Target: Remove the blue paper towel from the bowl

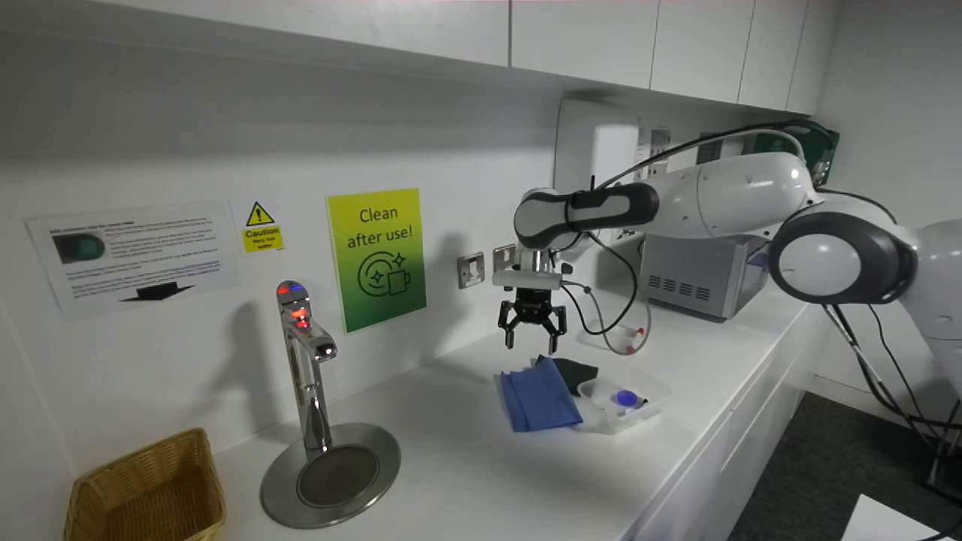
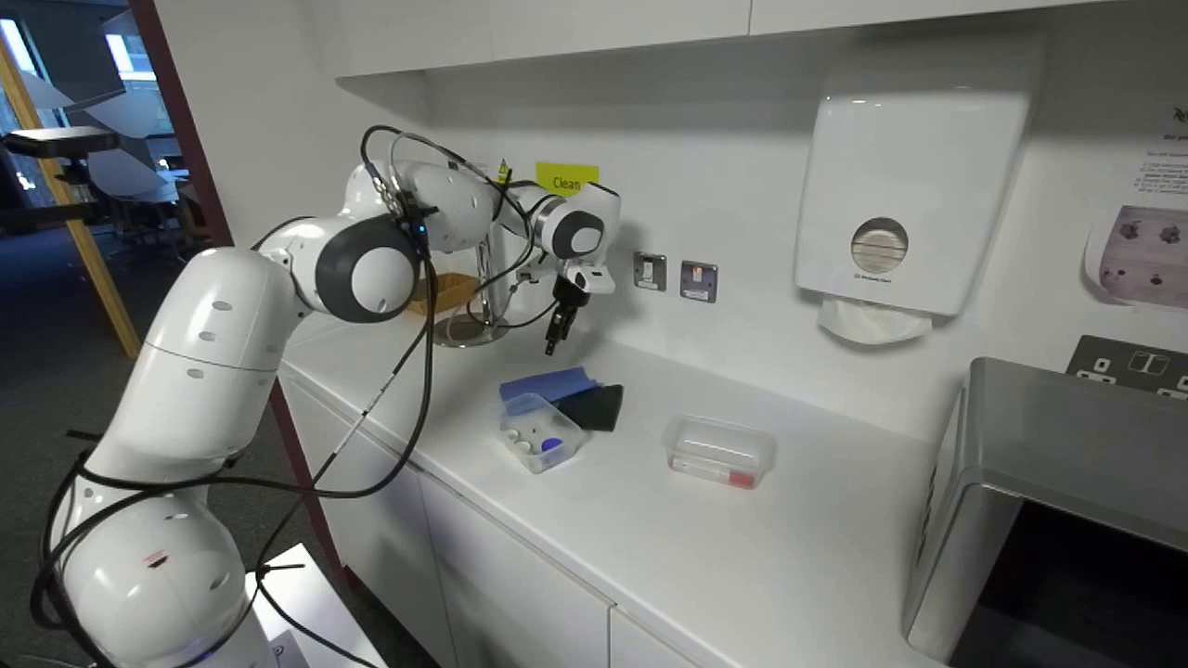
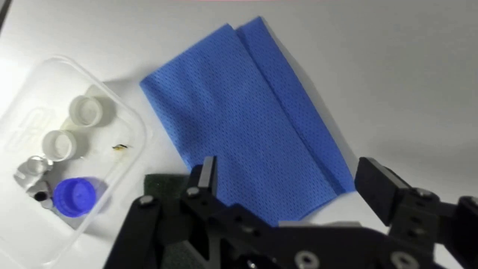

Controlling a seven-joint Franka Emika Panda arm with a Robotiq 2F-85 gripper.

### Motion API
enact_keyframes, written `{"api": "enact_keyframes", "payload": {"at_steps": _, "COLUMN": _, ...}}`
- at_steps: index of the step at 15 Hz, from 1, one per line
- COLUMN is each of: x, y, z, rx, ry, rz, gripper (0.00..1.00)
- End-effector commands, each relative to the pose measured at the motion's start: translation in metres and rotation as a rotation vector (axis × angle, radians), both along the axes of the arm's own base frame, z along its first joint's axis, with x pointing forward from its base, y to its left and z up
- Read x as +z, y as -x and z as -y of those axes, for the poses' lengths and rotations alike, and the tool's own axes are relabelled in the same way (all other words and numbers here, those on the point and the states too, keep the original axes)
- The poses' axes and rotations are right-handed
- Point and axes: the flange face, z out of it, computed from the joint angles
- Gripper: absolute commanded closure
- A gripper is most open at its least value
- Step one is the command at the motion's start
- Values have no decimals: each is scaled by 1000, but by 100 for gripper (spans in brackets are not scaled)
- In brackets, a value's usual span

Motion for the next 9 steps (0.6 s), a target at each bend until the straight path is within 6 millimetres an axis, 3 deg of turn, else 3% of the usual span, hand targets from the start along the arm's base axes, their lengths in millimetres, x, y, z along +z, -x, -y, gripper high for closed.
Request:
{"api": "enact_keyframes", "payload": {"at_steps": 1, "x": 22, "y": 55, "z": 0, "rx": 86, "ry": 17, "rz": -39, "gripper": 0}}
{"api": "enact_keyframes", "payload": {"at_steps": 9, "x": 16, "y": 140, "z": -6, "rx": 221, "ry": 81, "rz": -93, "gripper": 0}}
